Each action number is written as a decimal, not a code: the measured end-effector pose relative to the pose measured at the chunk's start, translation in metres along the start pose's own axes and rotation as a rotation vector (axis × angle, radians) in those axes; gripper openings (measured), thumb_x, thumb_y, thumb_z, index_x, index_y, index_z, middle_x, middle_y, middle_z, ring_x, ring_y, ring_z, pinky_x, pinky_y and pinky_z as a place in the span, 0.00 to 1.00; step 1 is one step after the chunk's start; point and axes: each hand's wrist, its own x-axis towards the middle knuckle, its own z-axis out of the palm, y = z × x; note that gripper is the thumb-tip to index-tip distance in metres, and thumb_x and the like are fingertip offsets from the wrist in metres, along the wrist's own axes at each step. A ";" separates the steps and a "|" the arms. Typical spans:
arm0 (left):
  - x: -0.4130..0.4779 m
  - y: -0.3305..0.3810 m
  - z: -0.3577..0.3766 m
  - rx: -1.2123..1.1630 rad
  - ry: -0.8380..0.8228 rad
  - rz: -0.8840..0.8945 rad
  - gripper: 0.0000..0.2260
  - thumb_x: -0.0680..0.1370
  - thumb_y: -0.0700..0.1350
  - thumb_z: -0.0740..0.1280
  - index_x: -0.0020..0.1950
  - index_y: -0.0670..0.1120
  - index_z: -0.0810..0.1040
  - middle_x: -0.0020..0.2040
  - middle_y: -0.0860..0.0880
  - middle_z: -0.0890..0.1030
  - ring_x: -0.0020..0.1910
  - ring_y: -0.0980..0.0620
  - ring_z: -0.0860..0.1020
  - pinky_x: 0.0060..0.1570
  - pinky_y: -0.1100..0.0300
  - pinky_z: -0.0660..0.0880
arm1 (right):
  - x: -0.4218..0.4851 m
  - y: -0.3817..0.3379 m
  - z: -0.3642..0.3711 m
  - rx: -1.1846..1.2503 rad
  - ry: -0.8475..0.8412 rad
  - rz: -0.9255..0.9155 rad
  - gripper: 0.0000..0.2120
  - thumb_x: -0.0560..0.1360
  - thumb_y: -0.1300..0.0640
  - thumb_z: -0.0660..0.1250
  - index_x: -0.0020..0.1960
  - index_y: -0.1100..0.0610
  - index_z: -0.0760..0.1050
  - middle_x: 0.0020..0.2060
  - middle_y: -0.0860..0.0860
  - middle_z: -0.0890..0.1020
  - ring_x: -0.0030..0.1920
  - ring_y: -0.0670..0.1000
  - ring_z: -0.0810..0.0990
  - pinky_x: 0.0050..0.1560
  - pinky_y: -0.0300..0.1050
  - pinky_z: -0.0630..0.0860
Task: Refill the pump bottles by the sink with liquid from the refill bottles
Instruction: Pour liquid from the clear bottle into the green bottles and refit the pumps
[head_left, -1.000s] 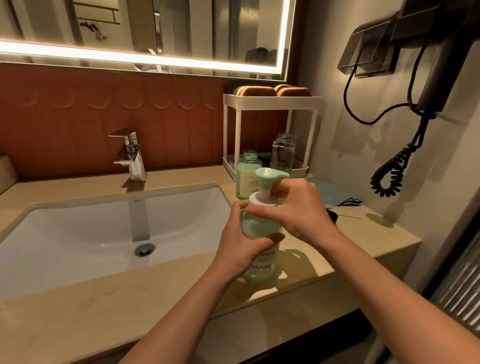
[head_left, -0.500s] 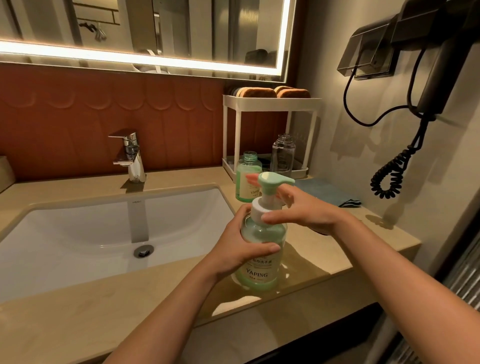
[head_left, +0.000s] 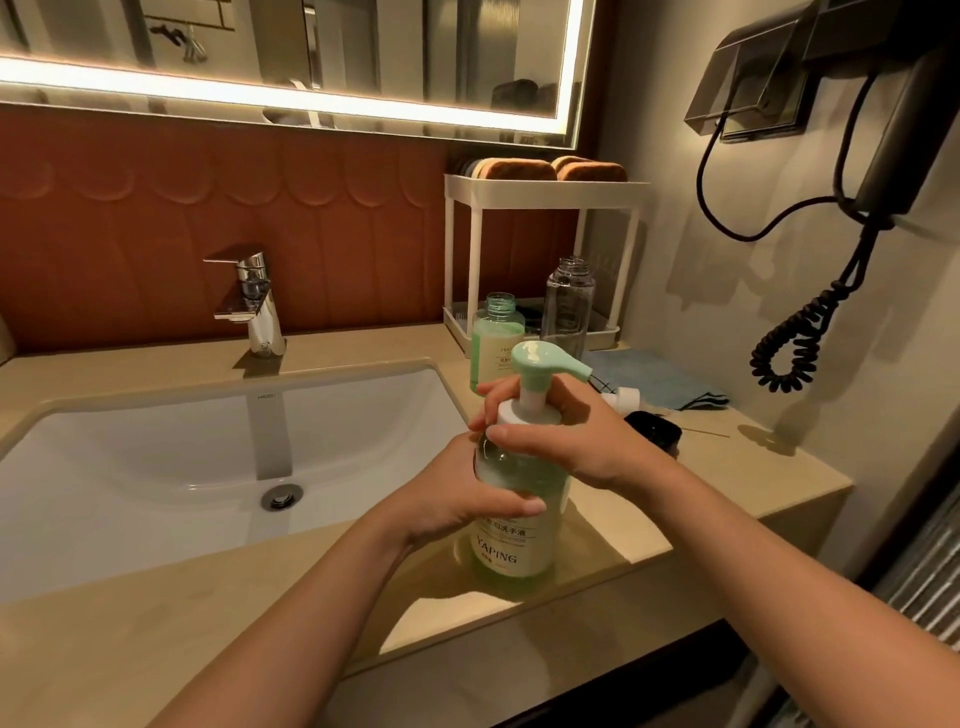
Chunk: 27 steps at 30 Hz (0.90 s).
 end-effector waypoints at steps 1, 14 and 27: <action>0.000 -0.001 0.000 0.003 0.011 0.002 0.29 0.66 0.41 0.75 0.62 0.57 0.69 0.54 0.58 0.79 0.54 0.62 0.77 0.50 0.69 0.75 | -0.002 -0.001 0.004 -0.012 0.056 0.000 0.07 0.69 0.57 0.73 0.45 0.51 0.77 0.49 0.51 0.82 0.54 0.45 0.78 0.56 0.44 0.73; -0.009 -0.004 0.018 0.055 0.234 0.111 0.39 0.59 0.49 0.77 0.65 0.63 0.63 0.57 0.58 0.76 0.55 0.62 0.76 0.50 0.66 0.76 | -0.010 -0.007 0.024 -0.261 0.273 0.036 0.08 0.71 0.39 0.63 0.44 0.42 0.72 0.56 0.52 0.75 0.64 0.56 0.68 0.66 0.61 0.64; -0.002 -0.002 -0.004 0.013 0.407 0.071 0.27 0.59 0.55 0.77 0.55 0.60 0.72 0.50 0.57 0.80 0.47 0.61 0.79 0.40 0.67 0.75 | -0.004 0.009 -0.019 -0.160 0.132 0.104 0.20 0.75 0.43 0.58 0.63 0.51 0.70 0.59 0.45 0.75 0.60 0.41 0.73 0.52 0.31 0.69</action>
